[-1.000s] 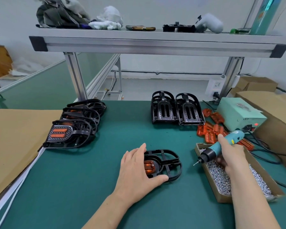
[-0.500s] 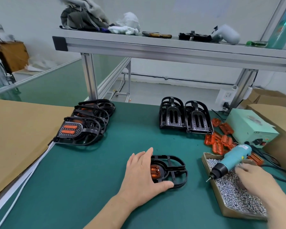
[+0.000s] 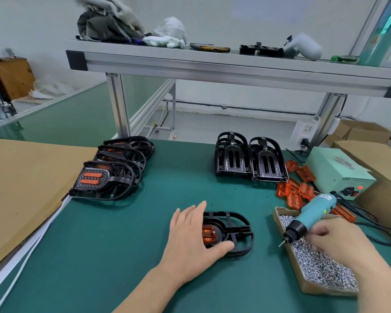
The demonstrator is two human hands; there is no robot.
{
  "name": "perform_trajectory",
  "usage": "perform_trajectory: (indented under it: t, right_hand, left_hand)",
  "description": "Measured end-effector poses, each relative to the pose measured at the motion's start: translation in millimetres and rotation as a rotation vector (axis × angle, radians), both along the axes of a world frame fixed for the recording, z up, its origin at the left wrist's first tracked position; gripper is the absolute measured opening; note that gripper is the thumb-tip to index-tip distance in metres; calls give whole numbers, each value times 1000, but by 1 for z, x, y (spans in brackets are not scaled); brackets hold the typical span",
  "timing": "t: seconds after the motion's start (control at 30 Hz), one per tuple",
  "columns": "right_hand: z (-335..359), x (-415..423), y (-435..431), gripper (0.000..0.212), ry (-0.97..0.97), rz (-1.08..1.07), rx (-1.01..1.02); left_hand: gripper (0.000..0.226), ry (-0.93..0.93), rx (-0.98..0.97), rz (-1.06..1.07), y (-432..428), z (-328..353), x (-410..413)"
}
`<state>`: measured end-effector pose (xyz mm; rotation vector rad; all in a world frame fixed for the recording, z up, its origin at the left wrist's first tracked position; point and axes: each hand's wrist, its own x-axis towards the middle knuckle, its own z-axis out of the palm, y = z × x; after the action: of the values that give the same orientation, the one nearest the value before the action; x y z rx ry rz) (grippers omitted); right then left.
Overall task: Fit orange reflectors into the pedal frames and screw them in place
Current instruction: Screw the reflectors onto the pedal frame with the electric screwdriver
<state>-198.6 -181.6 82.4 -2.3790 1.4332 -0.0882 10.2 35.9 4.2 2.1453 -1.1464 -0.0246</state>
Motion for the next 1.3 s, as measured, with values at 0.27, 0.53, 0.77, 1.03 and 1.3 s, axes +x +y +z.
perform_trajectory:
  t: [0.27, 0.53, 0.77, 1.03, 1.3]
  right_hand:
    - [30, 8, 21, 29, -331, 44, -46]
    - [16, 77, 79, 18, -881, 189, 503]
    - [3, 89, 85, 16, -936, 162, 585]
    - [0, 70, 64, 15, -807, 64, 252]
    - [-31, 13, -9, 56, -471, -421, -61]
  left_hand:
    - [40, -55, -301, 12, -5, 22, -9]
    - [18, -36, -427, -58, -22, 59, -32]
    - [4, -127, -400, 37, -17, 50, -23]
    - [9, -143, -351, 45, -15, 47, -20]
    - [18, 45, -302, 73, -9, 45, -11]
